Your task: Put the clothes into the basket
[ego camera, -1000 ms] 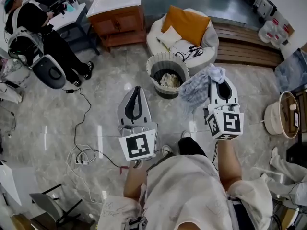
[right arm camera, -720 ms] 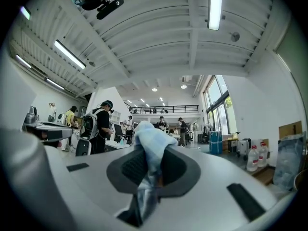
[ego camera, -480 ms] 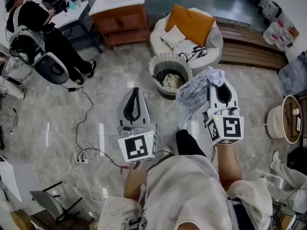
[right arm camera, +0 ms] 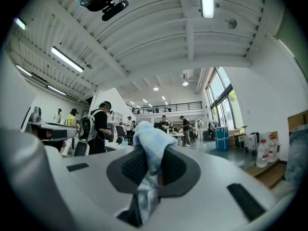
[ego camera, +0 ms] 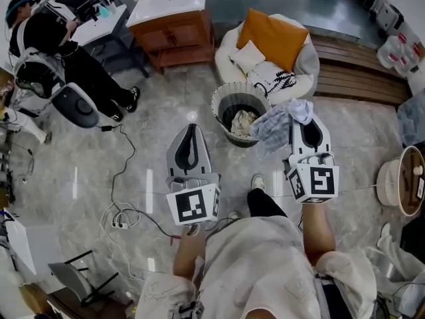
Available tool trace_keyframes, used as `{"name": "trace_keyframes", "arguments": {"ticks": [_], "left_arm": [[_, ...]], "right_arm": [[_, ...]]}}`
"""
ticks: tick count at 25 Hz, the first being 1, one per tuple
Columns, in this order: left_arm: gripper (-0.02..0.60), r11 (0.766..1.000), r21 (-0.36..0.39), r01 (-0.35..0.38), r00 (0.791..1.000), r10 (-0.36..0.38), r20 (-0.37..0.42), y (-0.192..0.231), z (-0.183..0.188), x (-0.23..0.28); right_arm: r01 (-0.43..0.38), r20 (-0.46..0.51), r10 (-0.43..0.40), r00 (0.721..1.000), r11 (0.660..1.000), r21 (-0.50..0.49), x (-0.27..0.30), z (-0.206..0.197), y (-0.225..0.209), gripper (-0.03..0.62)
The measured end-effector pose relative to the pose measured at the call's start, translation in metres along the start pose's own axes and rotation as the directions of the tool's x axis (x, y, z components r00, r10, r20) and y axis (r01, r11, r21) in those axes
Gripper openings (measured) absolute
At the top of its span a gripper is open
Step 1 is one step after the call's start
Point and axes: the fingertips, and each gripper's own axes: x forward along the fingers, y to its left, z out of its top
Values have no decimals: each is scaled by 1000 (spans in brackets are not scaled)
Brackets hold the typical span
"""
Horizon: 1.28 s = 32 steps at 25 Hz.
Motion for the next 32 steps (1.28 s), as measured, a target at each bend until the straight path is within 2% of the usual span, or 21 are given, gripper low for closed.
{"name": "trace_keyframes", "arguments": {"ticks": [13,16,19,25,32], "left_arm": [[8,998,28,-54,998,55,-13,-38,-4,113],[8,996,21,-87,996,87,1,-46,-1,130],[8,992,38,-124,992,124,11,-48,-1,141],[8,987,38,-153,988,154,-10,-34,-9,165],[8,991,2,-133,991,133,-18,-17,-31,199]], "right_arm": [[-67,6,67,998,996,58,91,-13,-78,31],[-88,3,88,996,994,58,108,-14,-90,31],[-108,4,108,994,993,37,125,-17,-94,31],[-133,2,133,991,991,33,159,-25,-94,31],[-116,-39,117,992,993,27,194,-42,-91,31]]}}
